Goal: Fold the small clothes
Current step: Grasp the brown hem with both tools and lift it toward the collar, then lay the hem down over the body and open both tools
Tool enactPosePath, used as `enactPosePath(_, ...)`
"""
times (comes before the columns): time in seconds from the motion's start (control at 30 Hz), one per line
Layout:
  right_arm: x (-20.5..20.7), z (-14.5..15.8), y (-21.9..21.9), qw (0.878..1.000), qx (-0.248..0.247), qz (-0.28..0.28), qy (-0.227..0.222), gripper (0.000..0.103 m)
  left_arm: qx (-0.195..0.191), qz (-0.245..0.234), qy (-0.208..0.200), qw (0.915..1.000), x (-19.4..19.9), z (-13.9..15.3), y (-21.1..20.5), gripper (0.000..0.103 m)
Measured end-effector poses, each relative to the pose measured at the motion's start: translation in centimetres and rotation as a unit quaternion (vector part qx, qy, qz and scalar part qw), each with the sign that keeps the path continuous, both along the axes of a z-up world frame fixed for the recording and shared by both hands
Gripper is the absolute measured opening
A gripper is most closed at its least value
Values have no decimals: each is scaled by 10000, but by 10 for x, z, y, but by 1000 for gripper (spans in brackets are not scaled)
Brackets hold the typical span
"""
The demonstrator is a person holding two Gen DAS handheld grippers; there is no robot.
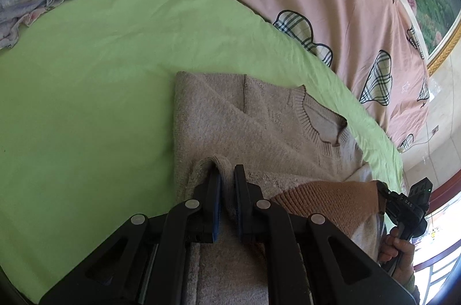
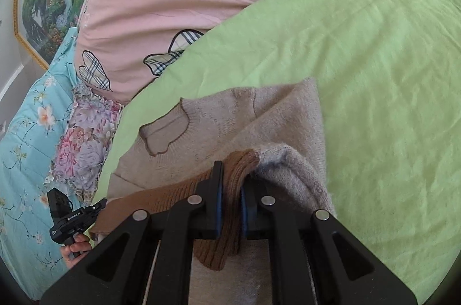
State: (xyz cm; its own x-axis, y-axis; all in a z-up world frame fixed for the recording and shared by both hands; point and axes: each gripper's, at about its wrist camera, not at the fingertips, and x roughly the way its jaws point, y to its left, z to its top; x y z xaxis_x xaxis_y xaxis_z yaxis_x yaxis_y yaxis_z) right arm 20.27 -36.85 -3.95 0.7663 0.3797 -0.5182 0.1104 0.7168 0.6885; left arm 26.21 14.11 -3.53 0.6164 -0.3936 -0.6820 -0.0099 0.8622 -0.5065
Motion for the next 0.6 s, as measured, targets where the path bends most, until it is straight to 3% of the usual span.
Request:
enactPosePath(0.1, -12, 4, -1, 9995, 85, -186, 221, 24, -74, -74, -89, 9999, -29, 16, 2, 8)
enactPosePath(0.17, -34, 13, -3, 9994, 66, -316, 135, 54, 9, -357, -258, 9990, -58, 30, -5, 8)
enactPosePath(0.27, -61, 30, 10, 9992, -356, -111, -162, 55, 127, -943, -407, 9946, -94, 40, -38, 15)
enactPosePath(0.33, -66, 36, 38, 9966, -408, 646, -321, 55, 165, -1348, -367, 9901, -100, 36, -67, 20)
enactPosePath(0.4, -58, 37, 81, 9849, -774, 1533, -209, 55, 198, -1733, -220, 9844, -92, 25, -99, 20)
enactPosePath(0.47, -48, 35, 114, 9703, -1363, 1997, -22, 53, 257, -1980, -44, 9799, -76, 15, -118, 20)
enactPosePath(0.6, -21, 27, 124, 9594, -1810, 2155, 205, 53, 611, -1942, 332, 9785, -39, 0, -124, 14)
